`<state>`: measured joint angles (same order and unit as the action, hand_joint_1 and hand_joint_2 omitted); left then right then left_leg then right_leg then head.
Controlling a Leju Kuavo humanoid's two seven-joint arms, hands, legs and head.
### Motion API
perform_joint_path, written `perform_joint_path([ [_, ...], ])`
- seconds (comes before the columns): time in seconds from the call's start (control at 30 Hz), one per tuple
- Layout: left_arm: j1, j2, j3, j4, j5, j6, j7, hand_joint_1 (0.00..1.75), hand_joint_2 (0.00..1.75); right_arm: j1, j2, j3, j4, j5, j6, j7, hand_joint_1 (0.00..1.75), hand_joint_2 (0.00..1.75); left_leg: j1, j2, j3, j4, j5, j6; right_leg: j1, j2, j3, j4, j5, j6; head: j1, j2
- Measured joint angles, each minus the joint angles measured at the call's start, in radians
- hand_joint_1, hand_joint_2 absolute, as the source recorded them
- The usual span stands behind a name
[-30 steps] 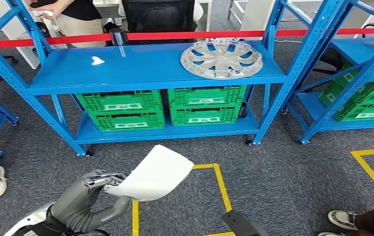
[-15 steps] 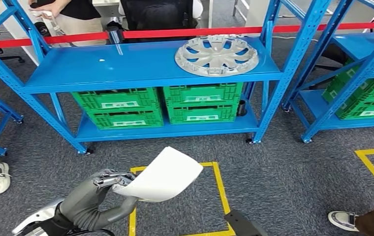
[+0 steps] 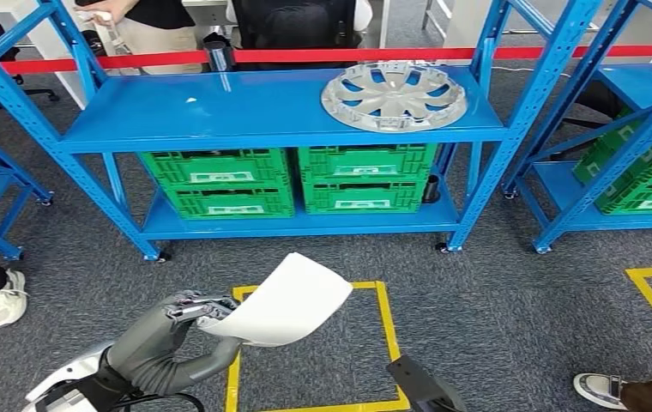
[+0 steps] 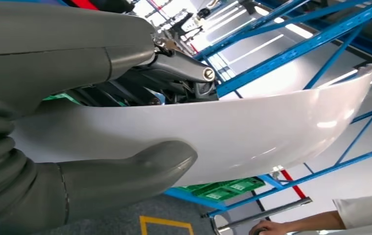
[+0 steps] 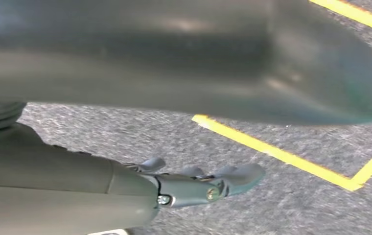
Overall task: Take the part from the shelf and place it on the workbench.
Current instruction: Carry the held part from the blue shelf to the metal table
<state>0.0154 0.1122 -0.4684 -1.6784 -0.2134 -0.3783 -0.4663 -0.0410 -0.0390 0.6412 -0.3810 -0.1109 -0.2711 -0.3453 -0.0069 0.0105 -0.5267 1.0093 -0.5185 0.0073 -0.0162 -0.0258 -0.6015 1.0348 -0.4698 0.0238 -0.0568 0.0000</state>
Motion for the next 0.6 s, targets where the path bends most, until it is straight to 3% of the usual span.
perform_joint_path([
  [0.07, 0.001, 0.004, 0.002, 0.001, -0.002, 0.006, -0.006, 1.75, 1.75, -0.011, 0.003, 0.002, 0.004, 0.006, 0.006, 0.000, 0.00, 0.00, 0.005, -0.006, 0.000, -0.012, 0.014, 0.010, 0.001, 0.005, -0.014, 0.029, -0.025, 0.009, 0.000, 0.000],
  [0.17, 0.003, 0.007, 0.004, 0.004, -0.006, 0.012, -0.012, 1.75, 1.75, -0.020, 0.005, 0.006, 0.010, 0.012, 0.013, 0.001, 0.00, 0.00, 0.006, -0.011, -0.009, -0.014, 0.022, 0.018, 0.002, 0.016, -0.089, 0.201, -0.120, 0.015, 0.001, 0.000],
  [0.2, 0.005, 0.009, 0.005, 0.006, -0.007, 0.013, -0.013, 1.75, 1.75, -0.021, 0.005, 0.007, 0.012, 0.013, 0.015, 0.002, 0.00, 0.00, 0.005, -0.014, -0.013, -0.011, 0.023, 0.019, 0.002, 0.017, -0.108, 0.248, -0.136, 0.016, 0.001, 0.000],
  [0.23, 0.006, 0.010, 0.005, 0.008, -0.007, 0.013, -0.013, 1.75, 1.75, -0.022, 0.005, 0.009, 0.014, 0.013, 0.016, 0.002, 0.00, 0.00, 0.005, -0.018, -0.016, -0.007, 0.023, 0.019, 0.002, 0.017, -0.111, 0.261, -0.133, 0.017, 0.001, 0.000],
  [0.27, 0.007, 0.011, 0.005, 0.009, -0.007, 0.014, -0.013, 1.75, 1.75, -0.023, 0.005, 0.010, 0.015, 0.014, 0.017, 0.002, 0.00, 0.00, 0.004, -0.023, -0.019, -0.003, 0.022, 0.018, 0.001, 0.018, -0.094, 0.235, -0.112, 0.016, 0.001, 0.000],
  [0.33, 0.008, 0.013, 0.006, 0.009, -0.008, 0.015, -0.014, 1.75, 1.75, -0.027, 0.005, 0.011, 0.018, 0.015, 0.018, 0.002, 0.00, 0.00, 0.004, -0.031, -0.022, 0.006, 0.019, 0.013, 0.001, 0.026, -0.023, 0.108, -0.055, 0.013, 0.001, 0.000],
  [0.4, 0.008, 0.014, 0.006, 0.009, -0.008, 0.018, -0.016, 1.75, 1.75, -0.032, 0.005, 0.012, 0.020, 0.016, 0.019, 0.002, 0.00, 0.00, 0.002, -0.038, -0.026, 0.015, 0.016, 0.004, 0.002, 0.035, 0.024, 0.017, -0.032, 0.004, 0.000, 0.000],
  [0.53, 0.014, 0.017, 0.007, 0.006, -0.008, 0.025, -0.019, 1.75, 1.75, -0.035, 0.006, 0.013, 0.022, 0.022, 0.018, 0.002, 0.00, 0.00, 0.004, -0.041, -0.032, 0.017, 0.013, -0.018, 0.003, 0.029, 0.027, -0.004, -0.028, -0.020, 0.000, 0.000],
  [0.6, 0.016, 0.020, 0.007, 0.005, -0.008, 0.026, -0.019, 1.75, 1.75, -0.037, 0.006, 0.013, 0.022, 0.024, 0.018, 0.002, 0.00, 0.00, 0.008, -0.031, -0.060, 0.079, -0.027, -0.031, -0.001, 0.022, 0.029, -0.011, -0.024, -0.029, -0.001, 0.000],
])
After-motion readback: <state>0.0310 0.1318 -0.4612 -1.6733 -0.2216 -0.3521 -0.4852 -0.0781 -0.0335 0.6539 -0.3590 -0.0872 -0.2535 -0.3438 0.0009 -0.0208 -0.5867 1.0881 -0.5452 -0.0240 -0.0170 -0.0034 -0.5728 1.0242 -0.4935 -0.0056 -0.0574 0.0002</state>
